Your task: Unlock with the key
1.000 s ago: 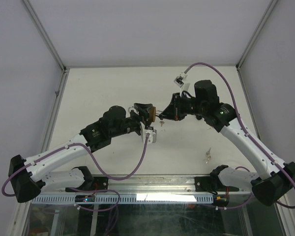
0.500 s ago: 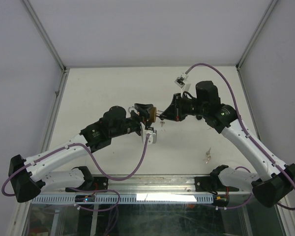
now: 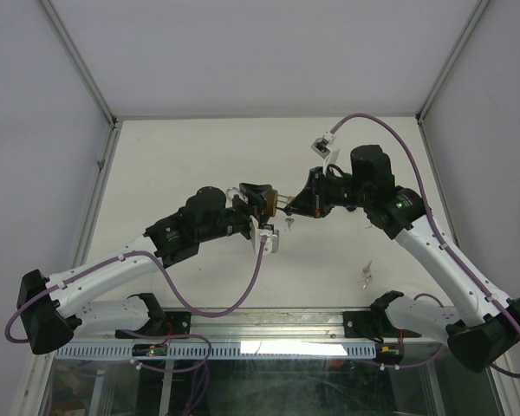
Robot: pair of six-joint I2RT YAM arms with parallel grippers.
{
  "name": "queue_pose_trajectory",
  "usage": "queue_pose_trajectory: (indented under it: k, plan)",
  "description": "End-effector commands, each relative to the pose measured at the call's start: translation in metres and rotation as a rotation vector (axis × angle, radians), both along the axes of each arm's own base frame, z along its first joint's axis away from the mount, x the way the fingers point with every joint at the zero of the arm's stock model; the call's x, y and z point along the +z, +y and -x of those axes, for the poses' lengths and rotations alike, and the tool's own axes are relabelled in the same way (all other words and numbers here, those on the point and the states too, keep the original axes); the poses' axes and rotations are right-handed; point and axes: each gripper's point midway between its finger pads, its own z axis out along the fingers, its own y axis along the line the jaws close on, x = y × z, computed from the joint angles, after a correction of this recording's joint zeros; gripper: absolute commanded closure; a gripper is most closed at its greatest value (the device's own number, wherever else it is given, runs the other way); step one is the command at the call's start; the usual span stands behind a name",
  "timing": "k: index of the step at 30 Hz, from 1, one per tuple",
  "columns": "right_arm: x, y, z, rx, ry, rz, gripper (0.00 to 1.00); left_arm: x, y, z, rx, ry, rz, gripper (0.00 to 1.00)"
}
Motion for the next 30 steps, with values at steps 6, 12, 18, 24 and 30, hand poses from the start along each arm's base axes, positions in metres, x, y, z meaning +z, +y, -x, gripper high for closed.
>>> queue_pose_trajectory:
  k: [6,12,18,24,30]
  plan:
    - [0.016,0.003,-0.01,-0.008,-0.063,-0.031,1.0,0.087,-0.011,0.003,-0.031,-0.146,0.193,1.0]
    - [0.016,0.0,-0.014,-0.025,-0.077,-0.019,1.0,0.083,-0.013,0.004,-0.037,-0.139,0.189,1.0]
    - [0.027,-0.005,-0.019,-0.031,-0.095,-0.04,1.0,0.079,-0.013,0.006,-0.043,-0.126,0.183,1.0]
    - [0.024,-0.005,-0.019,-0.029,-0.079,-0.046,1.0,0.08,-0.013,0.006,-0.041,-0.127,0.187,1.0]
    - [0.032,0.004,-0.005,0.061,-0.048,-0.126,1.0,0.079,-0.014,0.006,-0.043,-0.124,0.182,1.0]
